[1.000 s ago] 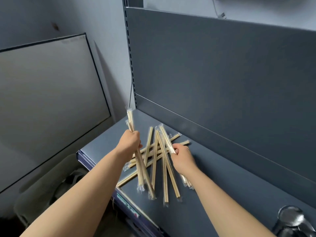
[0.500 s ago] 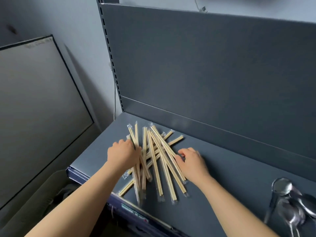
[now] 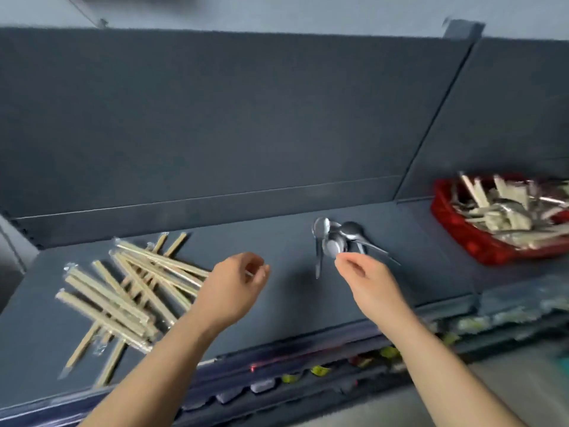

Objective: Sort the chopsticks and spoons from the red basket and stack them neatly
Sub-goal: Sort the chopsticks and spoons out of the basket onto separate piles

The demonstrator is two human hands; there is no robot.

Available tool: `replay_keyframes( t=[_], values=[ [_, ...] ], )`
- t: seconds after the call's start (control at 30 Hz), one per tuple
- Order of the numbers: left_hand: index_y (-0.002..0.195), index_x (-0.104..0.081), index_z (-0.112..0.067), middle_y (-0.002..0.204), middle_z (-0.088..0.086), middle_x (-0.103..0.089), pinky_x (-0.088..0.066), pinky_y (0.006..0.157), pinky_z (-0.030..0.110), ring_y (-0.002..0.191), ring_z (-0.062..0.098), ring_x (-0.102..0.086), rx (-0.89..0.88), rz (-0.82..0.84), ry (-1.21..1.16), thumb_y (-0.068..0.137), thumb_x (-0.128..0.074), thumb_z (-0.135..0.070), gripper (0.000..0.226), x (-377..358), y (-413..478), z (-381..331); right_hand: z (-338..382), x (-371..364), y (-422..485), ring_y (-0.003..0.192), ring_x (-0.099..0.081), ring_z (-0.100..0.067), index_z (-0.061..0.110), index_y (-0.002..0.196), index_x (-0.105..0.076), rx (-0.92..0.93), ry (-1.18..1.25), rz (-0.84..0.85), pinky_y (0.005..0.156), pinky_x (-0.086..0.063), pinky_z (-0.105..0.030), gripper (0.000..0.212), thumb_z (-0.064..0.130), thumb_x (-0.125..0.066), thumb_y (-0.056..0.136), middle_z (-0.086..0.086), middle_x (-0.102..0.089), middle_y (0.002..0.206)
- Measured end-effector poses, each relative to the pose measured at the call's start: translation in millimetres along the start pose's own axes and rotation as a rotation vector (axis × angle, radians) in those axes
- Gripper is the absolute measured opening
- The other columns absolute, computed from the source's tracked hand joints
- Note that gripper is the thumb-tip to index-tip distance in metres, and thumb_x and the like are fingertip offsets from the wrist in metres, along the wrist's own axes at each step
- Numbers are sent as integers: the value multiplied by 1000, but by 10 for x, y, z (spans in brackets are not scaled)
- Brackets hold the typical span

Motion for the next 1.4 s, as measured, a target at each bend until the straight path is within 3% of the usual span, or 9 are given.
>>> replay_keyframes(
  t=[0.17, 0.3, 0.37, 0.43, 0.67, 0.83, 1.07, 1.2, 1.4],
  values=[
    [103, -67, -20, 91, -8, -69, -50, 75, 28, 84, 12, -64, -170, 140, -119, 94, -54, -34, 21, -651, 198, -1061, -521, 1168, -178, 91, -62, -10, 18, 102, -68, -88, 51, -228, 71, -44, -16, 20, 31, -55, 96, 10, -66, 90],
    [106, -66, -17, 95, -1, -71, -50, 77, 28, 84, 16, -66, -289, 185, -172, 94, -55, -31, 21, -1243, 423, -2010, -929, 2117, -143, 96, -60, -34, 8, 99, -66, -123, 60, -350, 75, -46, -32, 26, 30, -53, 97, -17, -66, 97],
    [107, -66, -17, 97, -2, -70, -49, 78, 26, 87, 15, -64, -350, 188, -169, 94, -56, -32, 22, -1553, 541, -2469, -1106, 2591, -56, 95, -63, -23, 16, 105, -68, -112, 37, -391, 81, -48, -33, 21, 29, -53, 97, -3, -68, 95],
    [108, -66, -18, 97, -5, -68, -47, 79, 25, 90, 15, -63, -398, 189, -150, 95, -55, -32, 22, -1837, 642, -2905, -1284, 3059, 77, 96, -61, -12, 17, 113, -67, -86, -12, -422, 80, -46, -25, 22, 26, -55, 97, 7, -67, 100],
    [106, -70, -18, 109, -2, -68, -51, 79, 31, 95, 16, -63, -451, 130, 23, 92, -55, -32, 24, -2670, 1238, -3917, -1806, 4303, 766, 106, -62, -14, 17, 118, -67, 27, -340, -390, 94, -50, -31, 26, 20, -56, 95, 3, -68, 114],
    [113, -68, -22, 117, 1, -66, -51, 89, 41, 111, 25, -56, -336, 183, 218, 85, -62, -40, 34, -3108, 1725, -4018, -1963, 4565, 1383, 106, -62, -14, 16, 118, -68, 80, -432, -293, 90, -47, -24, 27, 22, -56, 95, 3, -68, 117],
    [99, -72, -35, 105, -10, -63, -49, 89, 38, 101, 16, -54, -405, 328, 298, 81, -71, -39, 19, -3525, 2031, -4043, -2099, 4485, 2073, 104, -60, -10, 16, 112, -71, 42, -395, -46, 83, -44, -22, 23, 23, -56, 96, 6, -69, 113],
    [94, -73, -31, 103, -12, -62, -50, 85, 33, 94, 10, -56, -385, 344, 239, 78, -74, -40, 18, -3546, 2126, -4011, -2144, 4534, 2269, 103, -58, -5, 17, 115, -70, 12, -372, -31, 83, -42, -20, 24, 25, -59, 95, 9, -67, 114],
    [78, -66, -30, 90, -16, -60, -41, 65, 13, 77, 2, -57, -284, 214, -56, 76, -79, -28, 14, -3302, 2290, -3989, -2244, 4461, 2520, 108, -63, -11, 17, 111, -72, -98, -428, 60, 95, -51, -31, 37, 35, -76, 80, 2, -69, 118]
  ],
)
Point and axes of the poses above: each hand's wrist, its own y-axis towards the middle knuckle, its own x-axis out of the back of the hand, z = x × y, the point moved 2 cm from there along y, towards the middle knuckle
